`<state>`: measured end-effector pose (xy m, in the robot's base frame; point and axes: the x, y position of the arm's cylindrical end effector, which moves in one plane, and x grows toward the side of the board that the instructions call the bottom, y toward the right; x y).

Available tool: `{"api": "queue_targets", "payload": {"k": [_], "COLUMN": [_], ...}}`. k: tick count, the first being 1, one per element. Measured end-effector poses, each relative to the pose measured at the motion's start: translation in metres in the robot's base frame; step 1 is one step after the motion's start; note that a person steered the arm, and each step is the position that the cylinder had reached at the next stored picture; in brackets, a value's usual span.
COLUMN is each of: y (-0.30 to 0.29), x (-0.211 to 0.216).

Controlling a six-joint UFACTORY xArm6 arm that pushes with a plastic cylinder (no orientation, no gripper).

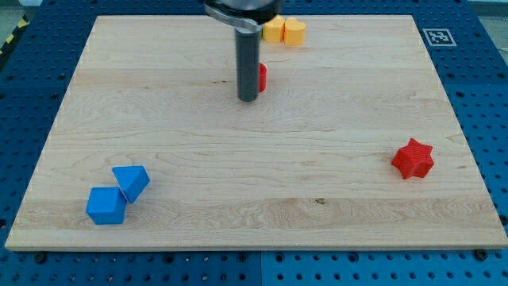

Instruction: Slide the red circle into the yellow hexagon

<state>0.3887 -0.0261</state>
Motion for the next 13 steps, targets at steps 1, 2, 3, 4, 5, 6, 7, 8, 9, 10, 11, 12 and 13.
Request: {"api": "queue_targets", "payload": {"k": [1,2,3,4,5,6,7,8,9,10,11,12,13], "y": [0.002,0.018,0.021,0.021,0.021,0.021,0.021,0.027,0.037,0.053,0.069,0.069,0.064], "x": [-0.011,-0.012,-0.014,-0.028,-0.044,-0.056,-0.051,-0.043,-0.042,-0.042,-0.042,-0.046,-0.058]}}
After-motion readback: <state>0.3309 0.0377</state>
